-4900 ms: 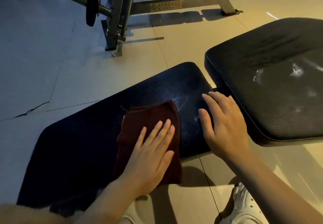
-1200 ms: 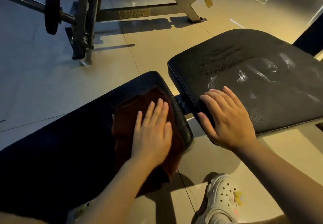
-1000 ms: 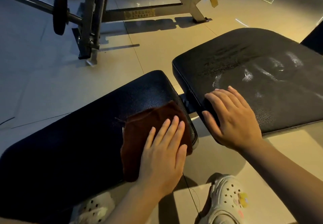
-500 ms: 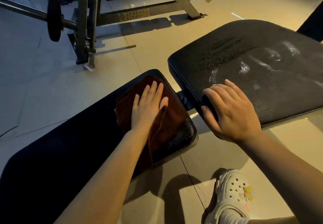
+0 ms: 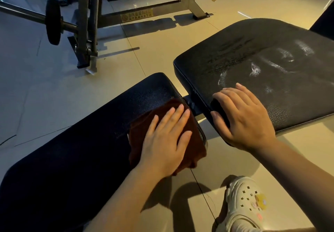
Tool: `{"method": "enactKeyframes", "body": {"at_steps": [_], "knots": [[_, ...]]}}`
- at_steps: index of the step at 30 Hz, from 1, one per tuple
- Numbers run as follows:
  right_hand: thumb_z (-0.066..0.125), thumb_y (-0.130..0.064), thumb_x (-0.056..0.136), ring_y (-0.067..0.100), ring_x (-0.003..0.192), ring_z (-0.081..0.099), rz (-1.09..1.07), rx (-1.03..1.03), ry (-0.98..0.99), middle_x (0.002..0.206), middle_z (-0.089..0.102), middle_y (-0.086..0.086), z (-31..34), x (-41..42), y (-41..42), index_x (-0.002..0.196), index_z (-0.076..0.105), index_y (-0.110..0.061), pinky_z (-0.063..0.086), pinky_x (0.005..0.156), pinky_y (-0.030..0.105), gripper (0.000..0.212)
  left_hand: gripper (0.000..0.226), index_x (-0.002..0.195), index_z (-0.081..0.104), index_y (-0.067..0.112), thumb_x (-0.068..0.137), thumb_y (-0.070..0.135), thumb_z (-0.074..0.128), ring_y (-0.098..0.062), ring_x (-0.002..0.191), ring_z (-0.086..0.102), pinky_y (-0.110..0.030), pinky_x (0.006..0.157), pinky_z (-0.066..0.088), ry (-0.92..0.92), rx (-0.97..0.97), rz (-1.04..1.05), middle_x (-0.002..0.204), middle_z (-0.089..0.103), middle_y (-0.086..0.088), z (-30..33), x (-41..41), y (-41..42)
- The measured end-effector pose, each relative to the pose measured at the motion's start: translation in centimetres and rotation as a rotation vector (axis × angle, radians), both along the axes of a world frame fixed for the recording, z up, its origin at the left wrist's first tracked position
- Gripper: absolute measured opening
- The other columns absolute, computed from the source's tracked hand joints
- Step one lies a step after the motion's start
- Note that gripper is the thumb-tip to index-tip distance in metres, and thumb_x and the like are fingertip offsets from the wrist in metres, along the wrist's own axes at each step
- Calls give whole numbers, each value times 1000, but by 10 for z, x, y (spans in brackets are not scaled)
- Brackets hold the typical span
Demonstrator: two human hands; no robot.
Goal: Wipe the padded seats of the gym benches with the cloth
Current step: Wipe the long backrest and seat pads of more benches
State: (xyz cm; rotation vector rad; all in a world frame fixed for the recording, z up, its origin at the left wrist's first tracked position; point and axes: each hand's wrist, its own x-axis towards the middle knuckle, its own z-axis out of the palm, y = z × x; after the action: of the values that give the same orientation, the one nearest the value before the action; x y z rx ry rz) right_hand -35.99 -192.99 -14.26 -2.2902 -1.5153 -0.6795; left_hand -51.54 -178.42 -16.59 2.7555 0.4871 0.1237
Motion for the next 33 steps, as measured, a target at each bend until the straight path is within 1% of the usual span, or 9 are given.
{"method": "enactKeyframes", "body": {"at_steps": [4, 8, 10, 13, 16, 23, 25, 28, 33], "knots": [[44, -33, 95, 33, 107, 59, -16, 5, 5, 110, 65, 16, -1, 0, -1, 115, 62, -2, 30, 112, 42, 42, 54, 153, 1, 37, 103, 51, 15, -1, 145, -11, -34, 117, -11, 9, -42, 178, 160, -7, 17, 5, 42, 33], [43, -33, 94, 32, 107, 60, -9, 4, 7, 110, 65, 16, -1, 0, -1, 114, 63, -3, 29, 113, 41, 42, 58, 154, -2, 32, 102, 51, 14, -7, 148, -10, -38, 119, -9, 70, -36, 245, 163, -8, 11, 5, 48, 37], [44, -33, 93, 33, 106, 60, -10, 7, 9, 109, 65, 16, 0, 0, -1, 113, 63, -2, 28, 113, 40, 41, 60, 152, -9, 33, 100, 55, 9, -7, 147, -15, -37, 118, -12, 75, -30, 239, 162, -13, 11, 3, 34, 28], [45, -32, 93, 33, 106, 60, -6, 8, 6, 109, 65, 16, -1, 1, -1, 111, 64, -2, 29, 113, 40, 40, 70, 144, -22, 37, 82, 70, -18, -4, 141, -25, -35, 115, -17, 57, -10, 221, 158, -22, 14, 1, 7, 2], [45, -32, 93, 33, 106, 60, -7, 9, 4, 109, 65, 16, -1, 1, -1, 111, 64, -2, 28, 114, 40, 39, 82, 144, -21, 39, 71, 73, -33, -4, 142, -25, -36, 116, -17, 35, -11, 198, 155, -24, 17, -5, -12, -21], [45, -33, 93, 33, 106, 61, 2, 11, 5, 110, 66, 17, -2, 1, -1, 112, 63, -2, 29, 112, 41, 41, 78, 146, -10, 41, 77, 77, -22, 3, 142, -21, -33, 118, -14, -3, -36, 144, 154, -17, 23, -7, -12, -14], [45, -33, 93, 33, 107, 60, 2, 7, 10, 110, 65, 16, -1, 2, -1, 113, 63, -3, 30, 112, 42, 40, 71, 146, -10, 41, 84, 75, -6, 3, 142, -19, -34, 119, -13, 16, -44, 130, 156, -15, 22, -3, 4, 10], [46, -32, 92, 33, 106, 60, -7, 11, 8, 109, 65, 17, -1, 1, -1, 111, 63, -2, 30, 112, 43, 39, 63, 153, -1, 34, 99, 59, 16, -4, 147, -9, -37, 120, -8, 51, -34, 198, 162, -6, 14, 2, 29, 45], [46, -32, 92, 32, 104, 61, -23, 9, 9, 108, 66, 16, 0, 1, 0, 111, 63, -3, 29, 112, 40, 38, 63, 155, -2, 30, 100, 55, 18, -8, 148, -9, -39, 120, -8, 89, -2, 221, 163, -6, 10, 1, 37, 44]]}}
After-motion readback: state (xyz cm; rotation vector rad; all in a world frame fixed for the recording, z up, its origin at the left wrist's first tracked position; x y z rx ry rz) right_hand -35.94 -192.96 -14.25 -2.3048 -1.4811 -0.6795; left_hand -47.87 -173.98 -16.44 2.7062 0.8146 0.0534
